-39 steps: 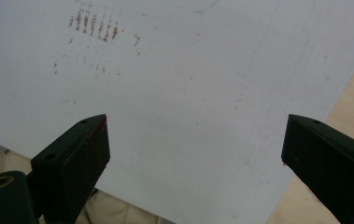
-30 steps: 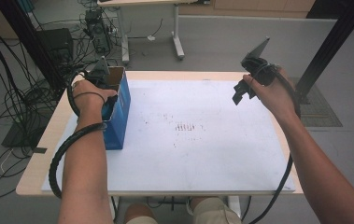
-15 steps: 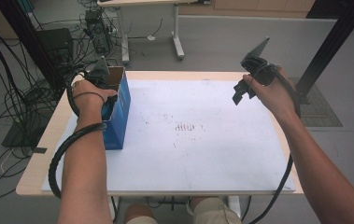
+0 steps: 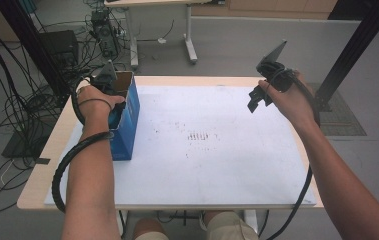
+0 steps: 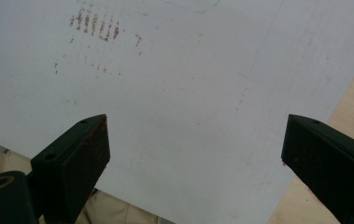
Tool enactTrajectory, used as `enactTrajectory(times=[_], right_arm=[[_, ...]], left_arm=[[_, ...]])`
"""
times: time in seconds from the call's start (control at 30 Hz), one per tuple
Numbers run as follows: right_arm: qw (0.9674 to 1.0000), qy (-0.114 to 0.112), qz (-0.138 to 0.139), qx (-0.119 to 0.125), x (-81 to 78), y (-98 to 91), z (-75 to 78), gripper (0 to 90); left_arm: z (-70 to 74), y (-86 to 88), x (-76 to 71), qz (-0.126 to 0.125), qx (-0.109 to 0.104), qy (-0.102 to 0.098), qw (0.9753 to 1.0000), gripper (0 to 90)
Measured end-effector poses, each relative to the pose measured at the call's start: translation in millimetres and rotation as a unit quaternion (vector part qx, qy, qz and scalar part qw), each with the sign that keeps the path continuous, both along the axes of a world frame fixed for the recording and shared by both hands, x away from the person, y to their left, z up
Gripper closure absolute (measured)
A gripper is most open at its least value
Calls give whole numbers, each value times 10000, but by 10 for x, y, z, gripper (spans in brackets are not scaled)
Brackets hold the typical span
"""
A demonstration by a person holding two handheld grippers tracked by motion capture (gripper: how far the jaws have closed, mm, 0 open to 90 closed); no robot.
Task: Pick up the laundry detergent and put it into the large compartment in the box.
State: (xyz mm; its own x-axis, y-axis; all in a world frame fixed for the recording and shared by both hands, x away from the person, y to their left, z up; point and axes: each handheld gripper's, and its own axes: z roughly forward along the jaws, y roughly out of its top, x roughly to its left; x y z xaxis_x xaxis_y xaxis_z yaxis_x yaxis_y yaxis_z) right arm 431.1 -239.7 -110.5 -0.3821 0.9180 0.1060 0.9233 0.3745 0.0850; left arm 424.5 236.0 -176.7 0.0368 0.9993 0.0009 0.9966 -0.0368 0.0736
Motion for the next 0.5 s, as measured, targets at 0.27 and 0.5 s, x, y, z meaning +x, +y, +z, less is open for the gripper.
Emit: enactTrajectory(times=[0.27, 0.5], right_arm=[[10000, -24, -19, 4, -11, -19, 11, 80], [10000, -34, -12, 13, -15, -10, 13, 80]], left_arm=[[6, -1, -16, -17, 14, -34, 10000, 356], [55, 6, -29, -20, 23, -53, 10000, 332]])
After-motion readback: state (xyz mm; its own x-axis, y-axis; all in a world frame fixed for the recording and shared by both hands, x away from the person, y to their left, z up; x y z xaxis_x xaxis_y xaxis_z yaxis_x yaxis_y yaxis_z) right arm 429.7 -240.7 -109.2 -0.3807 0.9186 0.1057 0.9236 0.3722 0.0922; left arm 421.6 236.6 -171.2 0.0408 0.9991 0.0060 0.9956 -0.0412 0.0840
